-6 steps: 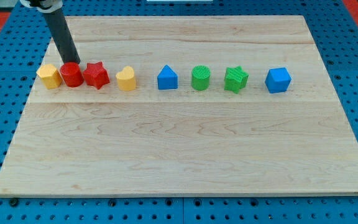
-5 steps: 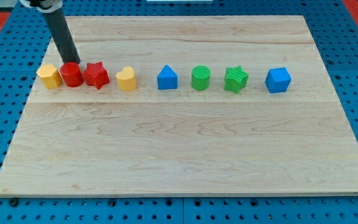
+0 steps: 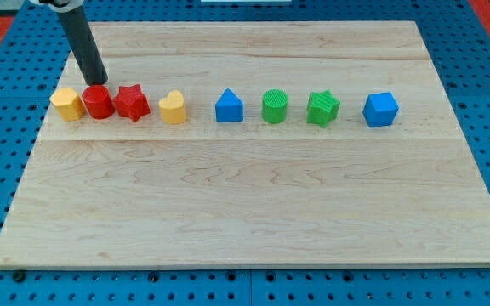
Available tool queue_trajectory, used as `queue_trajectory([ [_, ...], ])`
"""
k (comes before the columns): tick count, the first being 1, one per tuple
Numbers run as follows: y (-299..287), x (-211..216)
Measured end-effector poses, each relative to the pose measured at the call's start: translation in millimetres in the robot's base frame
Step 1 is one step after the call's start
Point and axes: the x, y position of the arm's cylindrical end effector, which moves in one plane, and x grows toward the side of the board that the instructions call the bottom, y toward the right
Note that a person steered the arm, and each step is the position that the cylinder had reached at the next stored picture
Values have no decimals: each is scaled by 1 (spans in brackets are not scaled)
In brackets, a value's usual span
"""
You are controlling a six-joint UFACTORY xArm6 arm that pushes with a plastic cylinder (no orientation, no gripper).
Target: Move the blue triangle below the blue cube
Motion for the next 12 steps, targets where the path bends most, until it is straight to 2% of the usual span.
queue_trajectory([
  [4, 110, -5],
  [5, 126, 21],
  [8, 160, 24],
  [12, 237, 90],
])
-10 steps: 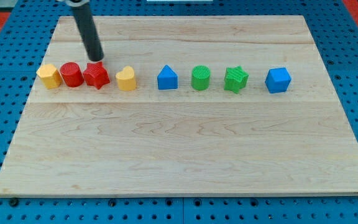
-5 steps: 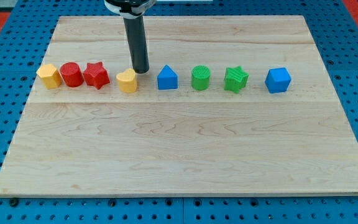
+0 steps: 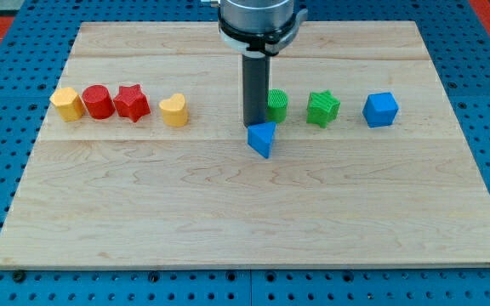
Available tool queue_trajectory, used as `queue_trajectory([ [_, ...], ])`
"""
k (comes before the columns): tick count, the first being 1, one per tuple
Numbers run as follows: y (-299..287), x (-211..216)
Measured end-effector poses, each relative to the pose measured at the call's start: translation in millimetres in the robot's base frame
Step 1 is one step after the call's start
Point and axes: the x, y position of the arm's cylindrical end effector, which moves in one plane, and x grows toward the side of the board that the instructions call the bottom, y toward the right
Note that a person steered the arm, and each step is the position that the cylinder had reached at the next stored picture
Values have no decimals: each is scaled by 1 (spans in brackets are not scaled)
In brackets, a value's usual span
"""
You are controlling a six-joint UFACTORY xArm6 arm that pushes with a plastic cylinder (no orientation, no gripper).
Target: Move the blue triangle below the blue cube
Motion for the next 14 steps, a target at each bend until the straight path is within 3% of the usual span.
queue_trajectory([
  [4, 1, 14],
  [7, -3, 55],
  [9, 91, 76],
  [10, 110, 77],
  [11, 108, 114],
  [12, 147, 113],
  [13, 162, 78],
  [14, 169, 79],
])
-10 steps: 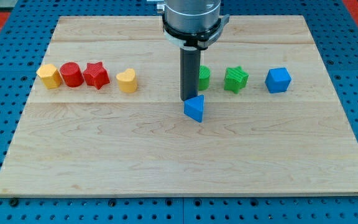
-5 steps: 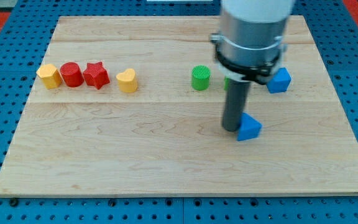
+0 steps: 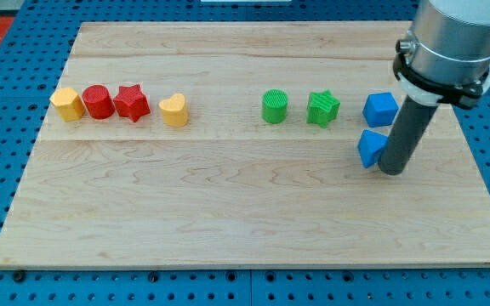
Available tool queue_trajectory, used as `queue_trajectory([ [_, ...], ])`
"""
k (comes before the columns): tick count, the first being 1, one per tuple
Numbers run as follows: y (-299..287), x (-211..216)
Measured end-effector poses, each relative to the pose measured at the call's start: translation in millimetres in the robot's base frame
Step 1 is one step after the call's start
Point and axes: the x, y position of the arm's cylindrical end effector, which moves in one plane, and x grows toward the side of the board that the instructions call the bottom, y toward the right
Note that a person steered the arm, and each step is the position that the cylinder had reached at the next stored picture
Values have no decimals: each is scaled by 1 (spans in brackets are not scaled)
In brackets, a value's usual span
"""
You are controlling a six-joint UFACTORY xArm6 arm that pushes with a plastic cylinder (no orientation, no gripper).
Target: Move the blue triangle below the blue cube
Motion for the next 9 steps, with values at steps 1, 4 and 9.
queue_trajectory([
  [1, -30, 38],
  [4, -74, -7],
  [9, -45, -38],
])
